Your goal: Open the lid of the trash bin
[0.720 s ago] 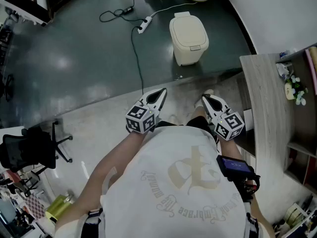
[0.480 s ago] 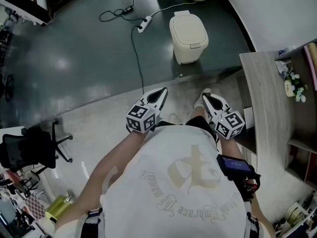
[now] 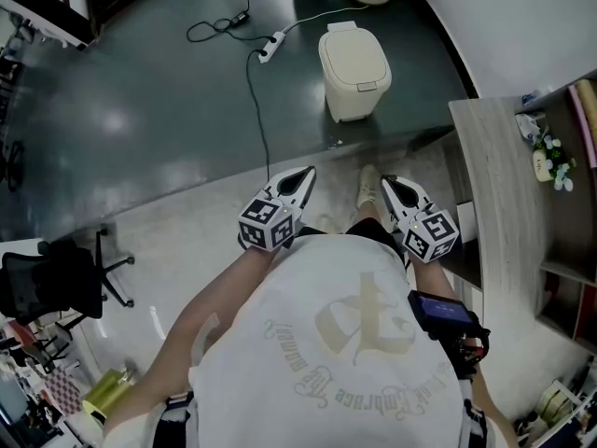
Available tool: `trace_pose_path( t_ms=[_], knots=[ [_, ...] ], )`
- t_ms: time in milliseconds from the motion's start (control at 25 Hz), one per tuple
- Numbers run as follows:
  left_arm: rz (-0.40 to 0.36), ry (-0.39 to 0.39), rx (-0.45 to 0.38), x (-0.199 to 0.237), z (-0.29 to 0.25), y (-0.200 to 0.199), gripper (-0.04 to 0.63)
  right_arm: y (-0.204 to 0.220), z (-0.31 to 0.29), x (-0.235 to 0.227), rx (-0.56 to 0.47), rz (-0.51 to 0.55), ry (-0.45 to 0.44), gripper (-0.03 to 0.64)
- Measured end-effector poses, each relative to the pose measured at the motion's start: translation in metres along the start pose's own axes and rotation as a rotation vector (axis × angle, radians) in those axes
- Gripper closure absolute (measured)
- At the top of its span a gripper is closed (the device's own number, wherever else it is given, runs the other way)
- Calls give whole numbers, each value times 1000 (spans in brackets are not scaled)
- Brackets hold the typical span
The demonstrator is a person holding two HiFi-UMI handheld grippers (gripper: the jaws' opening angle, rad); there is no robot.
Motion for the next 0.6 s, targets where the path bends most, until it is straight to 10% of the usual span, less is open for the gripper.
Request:
trace_pose_path(
  t_ms=[600],
  knots=[
    [10,-5,-14,4,-19,-20,583,-24,-9,-22,24,18,12,612]
  ],
)
Point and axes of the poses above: the fingertips, and each gripper's own axes: z backward along the fingers, x to its left, y out of its underside, the point moved 6 cm from there along z, backward along the fingers, and after that the axes turned 13 degrees about -y, right-handed, at the moved point
